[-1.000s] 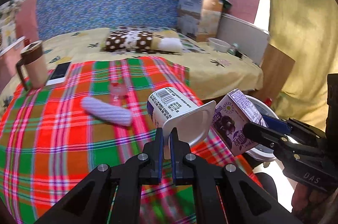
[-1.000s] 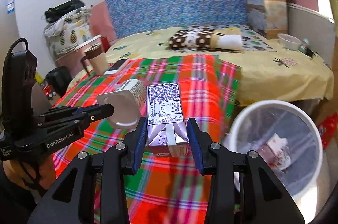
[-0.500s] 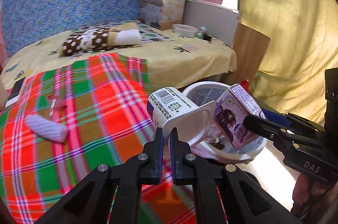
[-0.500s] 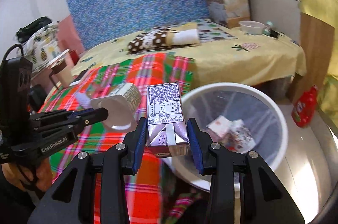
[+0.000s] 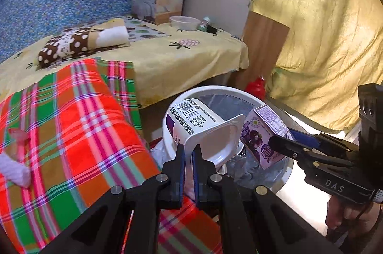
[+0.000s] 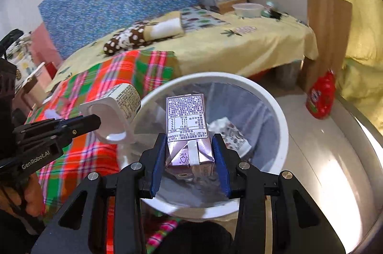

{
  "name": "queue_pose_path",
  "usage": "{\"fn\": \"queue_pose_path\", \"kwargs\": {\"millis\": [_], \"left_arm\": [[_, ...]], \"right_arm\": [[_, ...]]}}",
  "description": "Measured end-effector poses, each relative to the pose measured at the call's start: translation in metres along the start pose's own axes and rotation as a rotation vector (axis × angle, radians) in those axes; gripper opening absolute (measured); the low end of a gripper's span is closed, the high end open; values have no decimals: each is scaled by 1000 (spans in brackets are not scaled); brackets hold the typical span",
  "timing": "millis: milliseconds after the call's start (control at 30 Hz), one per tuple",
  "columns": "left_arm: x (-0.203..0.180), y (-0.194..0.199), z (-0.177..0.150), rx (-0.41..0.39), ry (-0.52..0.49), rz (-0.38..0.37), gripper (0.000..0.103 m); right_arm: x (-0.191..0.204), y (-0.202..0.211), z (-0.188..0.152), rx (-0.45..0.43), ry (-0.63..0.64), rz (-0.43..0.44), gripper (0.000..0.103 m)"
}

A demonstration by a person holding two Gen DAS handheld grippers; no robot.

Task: Collect trash
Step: 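Open both tools to drop the yogurt cup and carton into the bin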

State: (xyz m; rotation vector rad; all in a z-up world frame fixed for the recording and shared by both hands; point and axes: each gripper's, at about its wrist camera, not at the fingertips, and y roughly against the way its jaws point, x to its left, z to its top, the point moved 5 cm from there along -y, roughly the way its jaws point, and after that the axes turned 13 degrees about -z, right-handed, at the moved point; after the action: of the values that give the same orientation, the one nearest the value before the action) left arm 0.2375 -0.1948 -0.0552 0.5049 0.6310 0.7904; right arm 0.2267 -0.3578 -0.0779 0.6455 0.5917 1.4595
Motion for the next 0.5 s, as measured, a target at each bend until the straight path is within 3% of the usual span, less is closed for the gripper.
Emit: {"fn": "queue_pose_path", "kwargs": {"millis": [500], "left_arm": [[-2,-50,6,81,-6,-1,6]], "right_arm": [[-15,-20,-4,66,-31,-54,41]]}}
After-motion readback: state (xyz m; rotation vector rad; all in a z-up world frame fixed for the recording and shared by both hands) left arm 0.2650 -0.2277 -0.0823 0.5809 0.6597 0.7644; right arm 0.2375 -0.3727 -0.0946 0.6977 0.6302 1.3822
